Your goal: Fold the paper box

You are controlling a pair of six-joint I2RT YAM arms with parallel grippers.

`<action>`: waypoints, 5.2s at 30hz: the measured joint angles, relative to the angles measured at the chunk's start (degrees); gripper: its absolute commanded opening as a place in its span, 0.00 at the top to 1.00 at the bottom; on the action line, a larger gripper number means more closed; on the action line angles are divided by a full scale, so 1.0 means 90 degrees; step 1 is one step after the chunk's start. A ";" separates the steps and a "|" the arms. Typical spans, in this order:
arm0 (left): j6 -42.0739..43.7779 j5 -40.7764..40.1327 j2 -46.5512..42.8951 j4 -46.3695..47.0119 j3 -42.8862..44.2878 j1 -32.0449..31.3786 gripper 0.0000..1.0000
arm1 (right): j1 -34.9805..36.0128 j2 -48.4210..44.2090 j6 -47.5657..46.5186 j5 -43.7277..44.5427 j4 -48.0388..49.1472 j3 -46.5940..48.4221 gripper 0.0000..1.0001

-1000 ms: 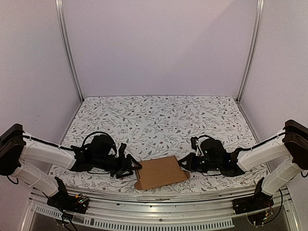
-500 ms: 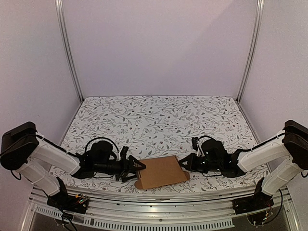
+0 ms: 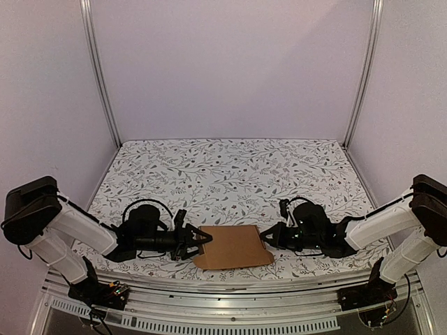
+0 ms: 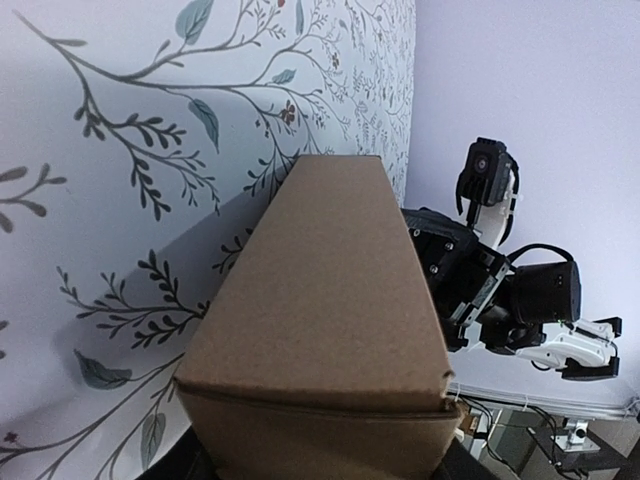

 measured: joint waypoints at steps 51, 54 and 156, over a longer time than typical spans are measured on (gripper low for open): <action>-0.0425 0.2220 -0.2871 -0.1256 -0.0107 0.1987 0.85 | 0.1775 -0.3082 -0.9695 0.1491 -0.3905 0.1455 0.01; -0.0282 0.2531 -0.3121 -0.1554 -0.0126 0.2137 0.85 | 0.1834 -0.3024 -1.0195 0.1838 -0.3852 0.1460 0.01; 0.1515 0.5882 -0.4964 -0.3007 0.0146 0.2446 0.89 | 0.4835 -0.1173 -1.8336 0.3988 0.0002 0.1744 0.59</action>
